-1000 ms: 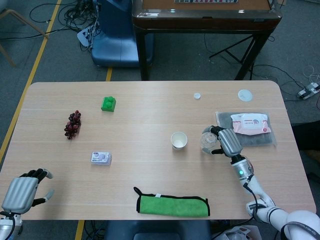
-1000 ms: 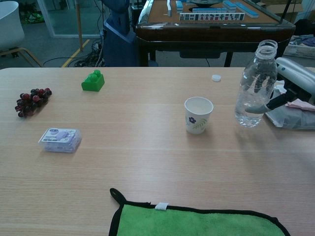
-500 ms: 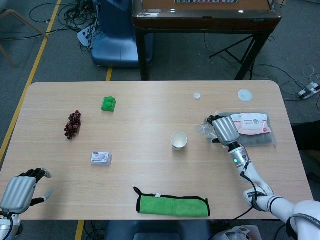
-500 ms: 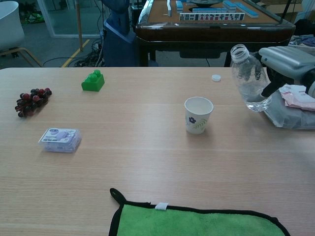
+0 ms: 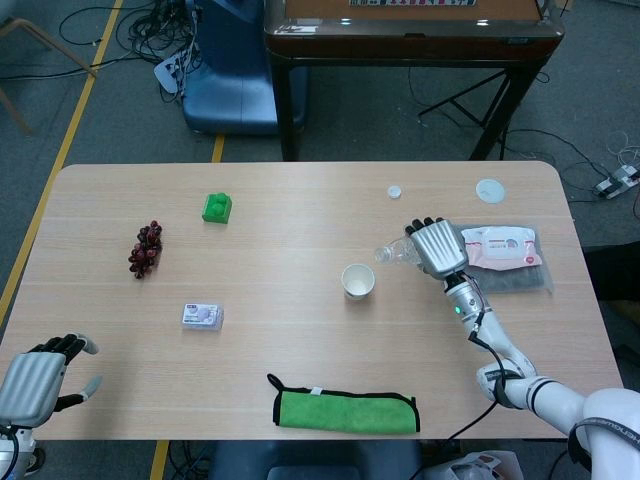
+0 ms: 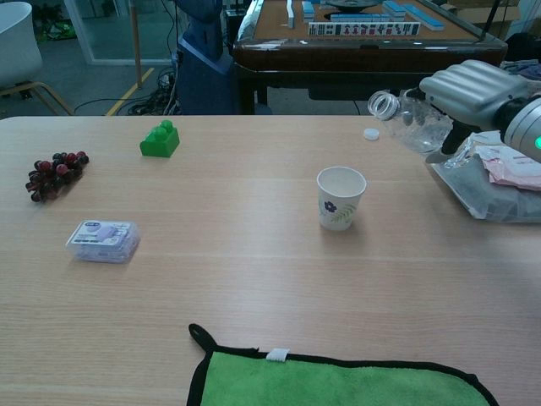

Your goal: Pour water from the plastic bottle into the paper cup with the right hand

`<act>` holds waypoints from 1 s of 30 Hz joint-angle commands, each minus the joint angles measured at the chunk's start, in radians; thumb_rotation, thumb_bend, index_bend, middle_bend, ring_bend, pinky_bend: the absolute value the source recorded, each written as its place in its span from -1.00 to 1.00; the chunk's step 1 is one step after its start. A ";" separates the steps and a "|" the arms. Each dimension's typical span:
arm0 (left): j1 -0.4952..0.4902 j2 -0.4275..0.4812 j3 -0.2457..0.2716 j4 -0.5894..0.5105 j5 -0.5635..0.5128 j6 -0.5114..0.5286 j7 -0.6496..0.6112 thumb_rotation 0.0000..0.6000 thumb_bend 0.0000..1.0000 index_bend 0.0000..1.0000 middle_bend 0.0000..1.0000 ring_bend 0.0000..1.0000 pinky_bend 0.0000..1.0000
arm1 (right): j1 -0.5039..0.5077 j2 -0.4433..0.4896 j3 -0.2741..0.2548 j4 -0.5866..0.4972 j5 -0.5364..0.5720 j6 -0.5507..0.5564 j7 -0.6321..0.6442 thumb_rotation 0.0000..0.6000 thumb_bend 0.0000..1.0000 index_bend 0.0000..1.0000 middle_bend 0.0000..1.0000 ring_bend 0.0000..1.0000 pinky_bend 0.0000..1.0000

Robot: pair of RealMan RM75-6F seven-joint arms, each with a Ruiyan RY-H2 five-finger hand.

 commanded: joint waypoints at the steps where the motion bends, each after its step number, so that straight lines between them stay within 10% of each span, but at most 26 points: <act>1: 0.002 0.004 -0.002 -0.002 0.001 0.005 -0.004 1.00 -0.59 -0.12 -0.24 -0.23 0.04 | 0.012 0.003 -0.002 -0.007 0.012 -0.011 -0.052 1.00 -0.68 0.20 0.23 0.08 0.25; 30: 0.006 0.010 -0.003 -0.007 0.003 0.008 -0.006 1.00 -0.59 -0.12 -0.24 -0.23 0.04 | 0.061 0.033 -0.042 -0.019 0.030 -0.044 -0.356 1.00 -0.68 0.23 0.27 0.11 0.26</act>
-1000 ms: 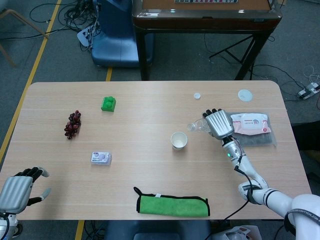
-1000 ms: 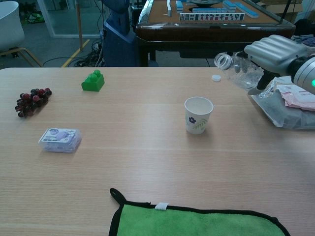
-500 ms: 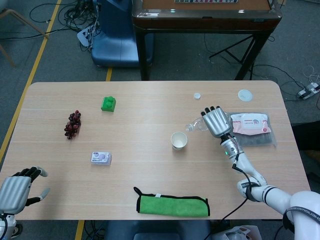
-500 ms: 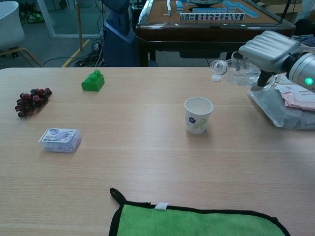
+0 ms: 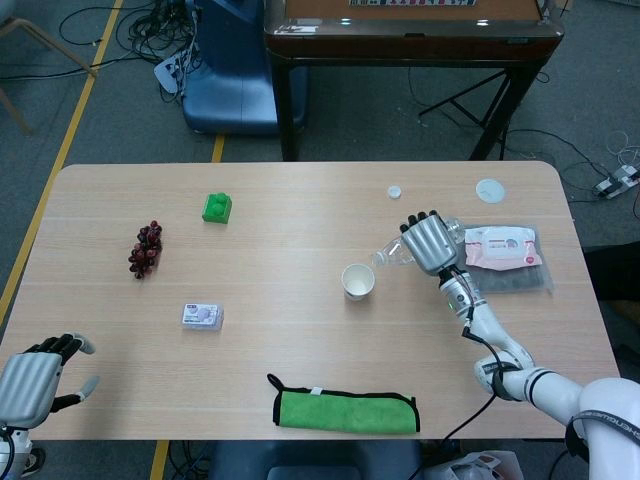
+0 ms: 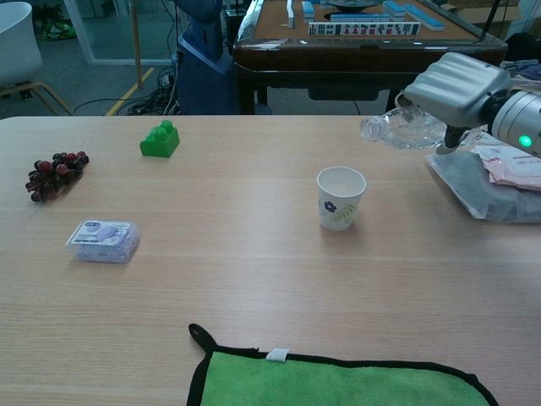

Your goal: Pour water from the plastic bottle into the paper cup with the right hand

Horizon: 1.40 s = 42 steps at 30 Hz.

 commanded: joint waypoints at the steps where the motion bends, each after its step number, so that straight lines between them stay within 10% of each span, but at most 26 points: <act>1: 0.000 0.000 -0.001 0.000 0.000 0.001 -0.001 1.00 -0.59 -0.12 -0.24 -0.23 0.04 | 0.004 0.005 -0.004 -0.003 0.003 -0.004 -0.019 1.00 -0.68 0.23 0.27 0.11 0.26; 42: 0.004 0.008 -0.002 -0.008 0.001 0.004 -0.006 1.00 -0.59 -0.12 -0.24 -0.23 0.04 | 0.057 -0.036 -0.029 0.035 0.036 -0.053 -0.222 1.00 -0.68 0.24 0.27 0.11 0.27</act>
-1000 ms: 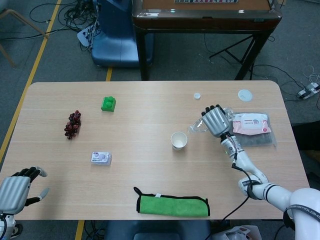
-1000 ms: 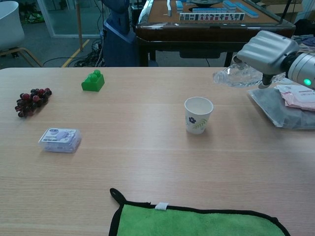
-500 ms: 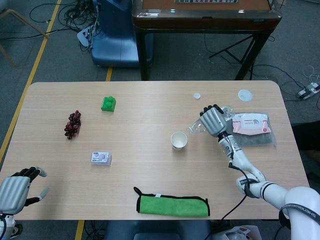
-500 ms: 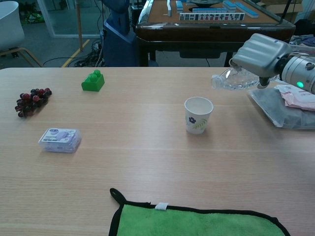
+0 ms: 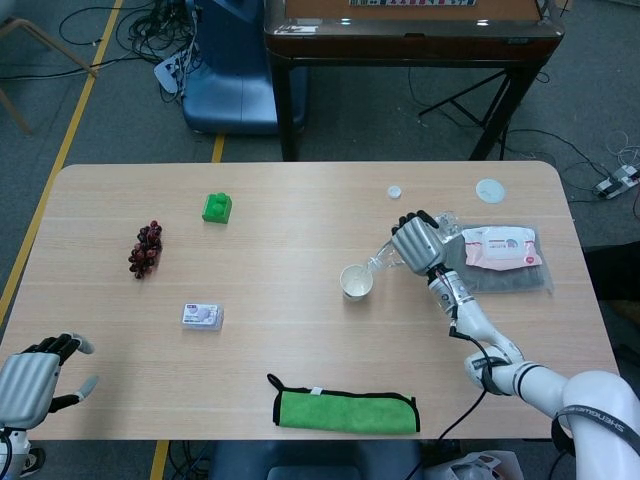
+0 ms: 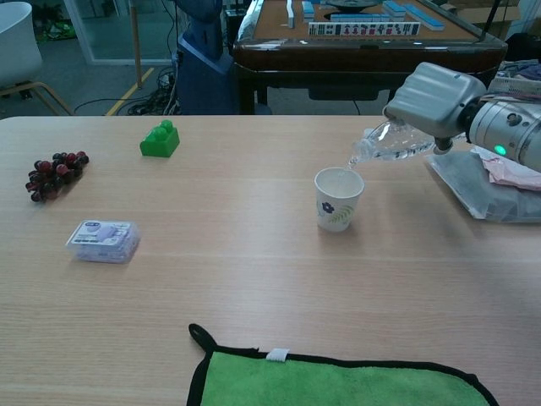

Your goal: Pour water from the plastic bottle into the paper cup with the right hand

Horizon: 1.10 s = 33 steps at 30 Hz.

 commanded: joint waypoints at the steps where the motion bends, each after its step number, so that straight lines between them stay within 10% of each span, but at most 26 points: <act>1: 0.000 0.000 0.000 0.000 0.000 0.000 0.000 1.00 -0.59 -0.12 -0.24 -0.23 0.04 | 0.003 -0.001 -0.001 -0.003 0.004 -0.001 -0.010 1.00 -0.68 0.24 0.27 0.11 0.27; 33: -0.001 0.002 -0.001 0.000 -0.001 -0.003 0.000 1.00 -0.59 -0.12 -0.24 -0.23 0.04 | 0.003 -0.021 -0.011 0.012 0.010 0.010 0.017 1.00 -0.68 0.24 0.27 0.11 0.27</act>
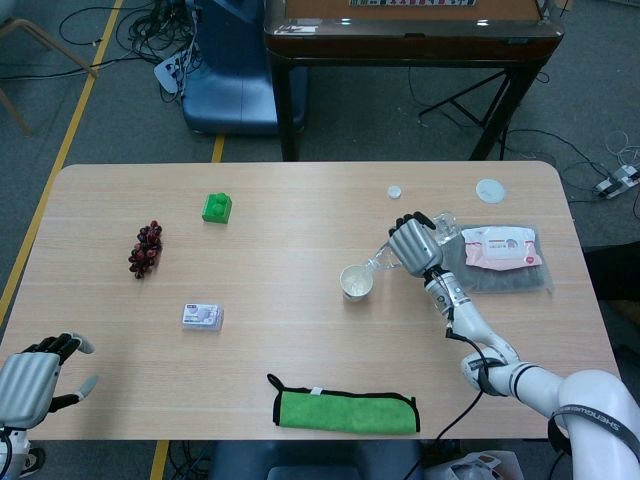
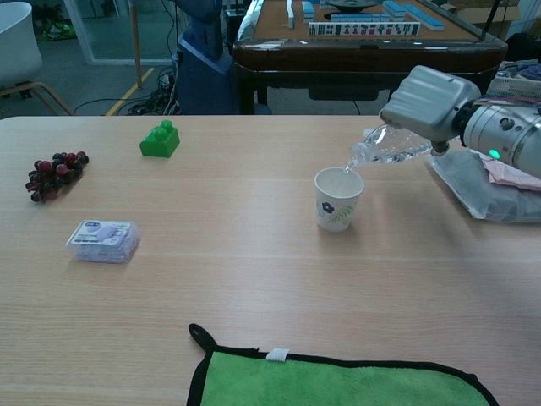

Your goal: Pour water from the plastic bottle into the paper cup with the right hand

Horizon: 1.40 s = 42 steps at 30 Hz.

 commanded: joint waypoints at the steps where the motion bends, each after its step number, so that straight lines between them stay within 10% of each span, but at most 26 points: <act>1: 0.000 0.000 0.000 0.000 0.000 -0.001 0.000 1.00 -0.59 -0.11 -0.24 -0.23 0.04 | -0.004 -0.011 -0.003 0.020 -0.012 0.006 0.062 1.00 -0.68 0.24 0.27 0.11 0.27; 42: -0.003 -0.012 0.001 0.009 0.002 -0.005 0.026 1.00 -0.59 -0.10 -0.24 -0.23 0.04 | -0.140 -0.077 -0.001 0.088 -0.139 0.185 1.109 1.00 -0.68 0.24 0.27 0.11 0.26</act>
